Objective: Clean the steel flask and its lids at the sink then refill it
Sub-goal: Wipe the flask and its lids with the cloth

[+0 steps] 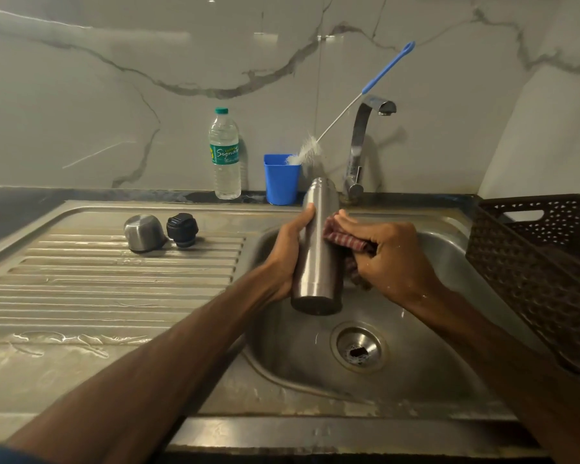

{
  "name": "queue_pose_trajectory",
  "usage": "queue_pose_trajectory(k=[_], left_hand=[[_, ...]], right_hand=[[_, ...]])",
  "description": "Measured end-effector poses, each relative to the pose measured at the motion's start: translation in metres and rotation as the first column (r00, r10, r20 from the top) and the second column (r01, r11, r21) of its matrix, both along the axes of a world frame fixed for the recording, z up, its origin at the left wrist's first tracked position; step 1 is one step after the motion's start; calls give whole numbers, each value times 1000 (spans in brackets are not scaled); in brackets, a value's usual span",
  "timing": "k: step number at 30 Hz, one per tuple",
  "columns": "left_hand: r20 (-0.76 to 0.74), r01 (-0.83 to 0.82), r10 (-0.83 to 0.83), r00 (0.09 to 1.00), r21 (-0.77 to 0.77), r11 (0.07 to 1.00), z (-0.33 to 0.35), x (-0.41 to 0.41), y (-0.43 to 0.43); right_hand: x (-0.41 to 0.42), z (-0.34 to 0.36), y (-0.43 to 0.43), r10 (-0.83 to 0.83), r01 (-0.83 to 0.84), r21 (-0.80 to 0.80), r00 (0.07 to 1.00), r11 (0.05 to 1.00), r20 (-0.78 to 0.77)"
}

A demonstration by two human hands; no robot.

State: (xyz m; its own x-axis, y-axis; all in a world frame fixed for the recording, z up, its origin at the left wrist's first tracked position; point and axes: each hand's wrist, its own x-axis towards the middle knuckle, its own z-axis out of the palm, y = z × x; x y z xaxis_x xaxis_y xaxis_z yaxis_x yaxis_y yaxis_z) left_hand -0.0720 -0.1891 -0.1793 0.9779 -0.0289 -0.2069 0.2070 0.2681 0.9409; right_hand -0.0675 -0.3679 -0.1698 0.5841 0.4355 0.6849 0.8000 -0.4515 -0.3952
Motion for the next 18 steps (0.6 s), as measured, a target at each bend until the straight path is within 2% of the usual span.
queue_pose_trajectory(k=[5,8,10,15,18], left_hand=[[39,34,-34,999,-6,999,-1,1,1],[32,62,-62,998,10,998,1,-3,-4],[37,79,-80,996,22,997,2,-6,-10],[58,73,-75,995,41,997,0,-4,-9],[55,119,-123,991,61,991,1,-6,-10]], right_hand=[[3,-4,-3,83,-81,-50,996,995,30],[14,-2,-7,-51,56,79,997,995,-66],[20,-1,-12,-119,127,131,991,983,-62],[12,-5,-13,18,-16,78,999,997,-27],[24,0,-18,-95,102,152,994,983,-53]])
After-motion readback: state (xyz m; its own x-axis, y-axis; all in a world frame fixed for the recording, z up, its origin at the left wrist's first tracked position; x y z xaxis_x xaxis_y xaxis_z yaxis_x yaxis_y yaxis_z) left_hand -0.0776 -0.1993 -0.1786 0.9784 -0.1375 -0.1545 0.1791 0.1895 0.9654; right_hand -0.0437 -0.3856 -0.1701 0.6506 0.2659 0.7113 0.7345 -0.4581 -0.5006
